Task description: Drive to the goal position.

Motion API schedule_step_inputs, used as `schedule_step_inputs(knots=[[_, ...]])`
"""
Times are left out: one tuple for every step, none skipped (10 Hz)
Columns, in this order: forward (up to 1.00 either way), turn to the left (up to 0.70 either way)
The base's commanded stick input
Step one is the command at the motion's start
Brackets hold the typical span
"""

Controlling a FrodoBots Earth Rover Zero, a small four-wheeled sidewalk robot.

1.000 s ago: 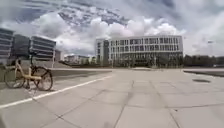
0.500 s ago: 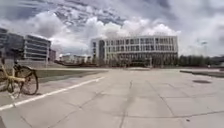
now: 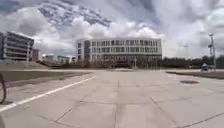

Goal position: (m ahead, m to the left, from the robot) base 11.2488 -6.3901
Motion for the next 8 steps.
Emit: schedule_step_inputs(knots=[[0.70,-0.30],[0.70,-0.18],[0.70,0.04],[0.70,0.04],[0.70,0.01],[0.70,0.00],[0.70,0.00],[0.70,0.00]])
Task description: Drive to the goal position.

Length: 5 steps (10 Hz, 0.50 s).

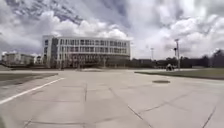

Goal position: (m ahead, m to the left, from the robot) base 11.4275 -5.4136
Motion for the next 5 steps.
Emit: schedule_step_inputs(knots=[[0.70,0.00],[0.70,0.00],[0.70,0.00],[0.70,0.00],[0.70,0.00]])
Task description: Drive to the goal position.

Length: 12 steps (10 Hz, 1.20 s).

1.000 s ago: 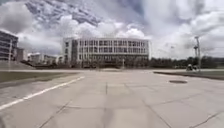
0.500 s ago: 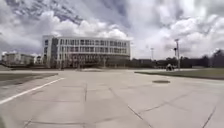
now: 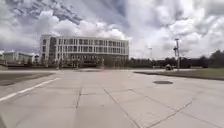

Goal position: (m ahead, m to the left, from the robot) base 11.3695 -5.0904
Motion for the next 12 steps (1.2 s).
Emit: schedule_step_inputs(knots=[[0.70,0.00],[0.70,0.00],[0.70,0.00],[0.70,0.00],[0.70,0.00],[0.70,0.00],[0.70,0.00],[0.70,0.00],[0.70,0.00],[0.70,0.00],[0.70,0.08],[0.70,0.17]])
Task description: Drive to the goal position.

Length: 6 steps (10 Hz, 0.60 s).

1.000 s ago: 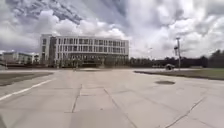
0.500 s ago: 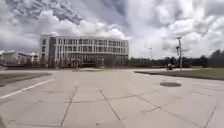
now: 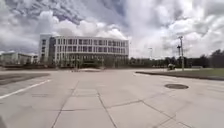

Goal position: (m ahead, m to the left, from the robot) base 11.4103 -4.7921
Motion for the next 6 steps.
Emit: schedule_step_inputs(knots=[[0.70,0.18],[0.70,0.03],[0.70,-0.09],[0.70,-0.31],[0.70,-0.35],[0.70,-0.27]])
